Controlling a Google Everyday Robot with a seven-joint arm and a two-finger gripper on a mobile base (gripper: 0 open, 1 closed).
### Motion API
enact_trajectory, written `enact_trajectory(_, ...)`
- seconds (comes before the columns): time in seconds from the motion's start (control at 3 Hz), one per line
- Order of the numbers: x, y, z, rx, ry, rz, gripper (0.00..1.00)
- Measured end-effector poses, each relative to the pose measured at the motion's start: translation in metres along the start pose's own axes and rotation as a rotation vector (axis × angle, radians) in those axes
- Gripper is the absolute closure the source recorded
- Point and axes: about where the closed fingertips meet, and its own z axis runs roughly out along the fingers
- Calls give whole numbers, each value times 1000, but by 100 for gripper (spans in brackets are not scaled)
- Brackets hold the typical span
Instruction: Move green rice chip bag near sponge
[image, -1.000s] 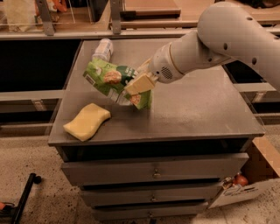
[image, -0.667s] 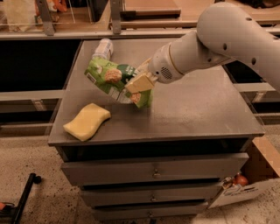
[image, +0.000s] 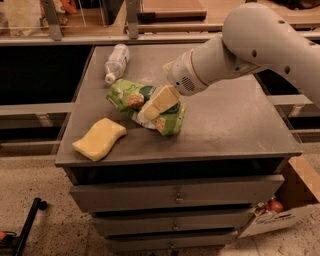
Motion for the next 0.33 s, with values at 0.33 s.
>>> enact_trajectory(0.33,0,0,0,0,0,0,0)
